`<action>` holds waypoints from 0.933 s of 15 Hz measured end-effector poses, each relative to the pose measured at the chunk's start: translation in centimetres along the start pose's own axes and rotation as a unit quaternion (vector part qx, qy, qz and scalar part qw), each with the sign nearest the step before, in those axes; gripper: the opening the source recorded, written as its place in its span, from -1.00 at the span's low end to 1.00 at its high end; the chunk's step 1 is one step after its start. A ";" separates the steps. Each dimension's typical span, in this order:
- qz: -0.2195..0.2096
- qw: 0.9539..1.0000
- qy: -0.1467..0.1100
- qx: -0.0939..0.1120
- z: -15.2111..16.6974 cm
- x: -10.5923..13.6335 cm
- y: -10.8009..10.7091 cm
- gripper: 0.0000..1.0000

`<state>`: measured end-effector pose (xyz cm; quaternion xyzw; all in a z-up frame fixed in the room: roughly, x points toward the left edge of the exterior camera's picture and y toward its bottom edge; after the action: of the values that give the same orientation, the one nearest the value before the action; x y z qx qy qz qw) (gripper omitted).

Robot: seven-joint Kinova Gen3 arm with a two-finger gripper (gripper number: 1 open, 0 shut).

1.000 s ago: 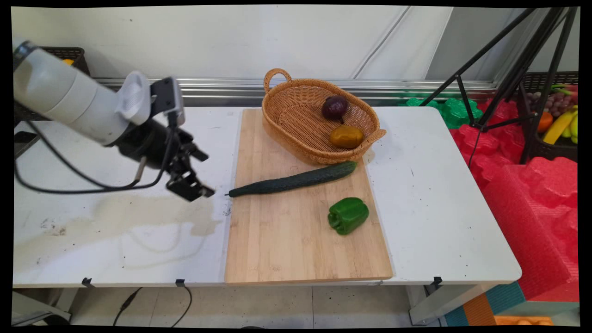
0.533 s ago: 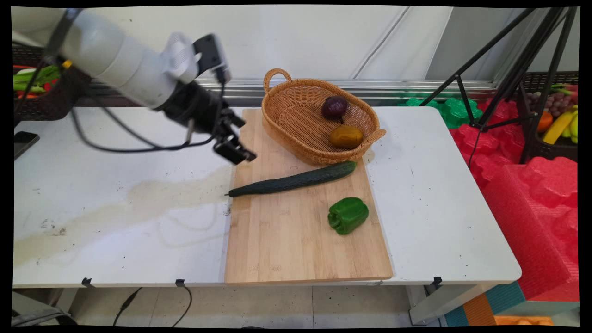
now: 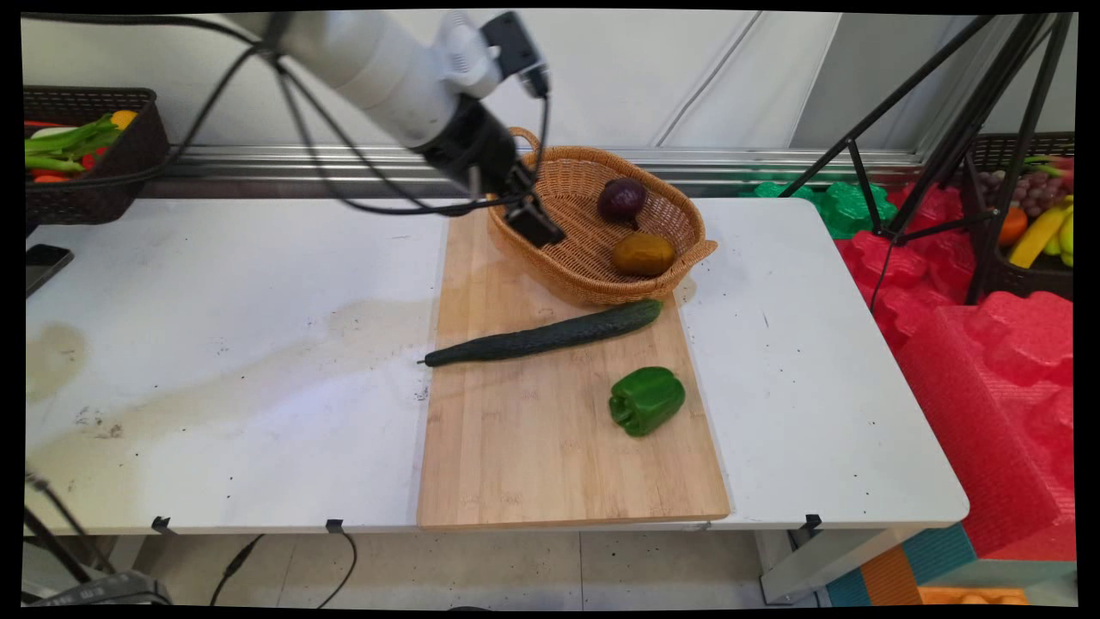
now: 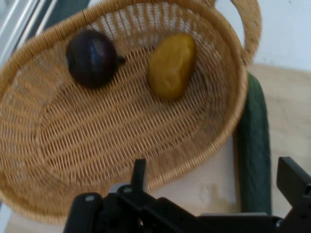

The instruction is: Pick up the potato from the vegetable basket

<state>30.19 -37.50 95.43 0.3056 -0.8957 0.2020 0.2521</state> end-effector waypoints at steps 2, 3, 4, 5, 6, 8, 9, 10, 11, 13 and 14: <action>0.001 1.000 0.000 0.002 1.9 1.7 -0.5 1.00; 0.002 1.000 -0.001 0.002 2.9 2.5 -0.8 1.00; 0.005 1.000 -0.003 0.002 4.0 3.3 -1.0 1.00; 0.007 1.000 -0.006 0.001 5.0 3.8 -1.2 1.00; 0.009 1.000 -0.009 0.001 6.1 4.4 -1.4 1.00; 0.010 1.000 -0.013 0.000 7.6 5.1 -1.6 1.00; 0.011 1.000 -0.016 0.001 8.9 5.7 -1.9 1.00; 0.011 1.000 -0.019 0.001 10.0 6.1 -2.2 1.00; 0.012 1.000 -0.021 0.001 10.8 6.5 -2.4 1.00; 0.015 1.000 -0.026 -0.001 12.3 6.9 -2.7 1.00; 0.016 0.999 -0.029 -0.003 13.1 7.1 -2.9 1.00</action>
<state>22.85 -49.55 89.77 0.2958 -0.9080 0.1949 0.2237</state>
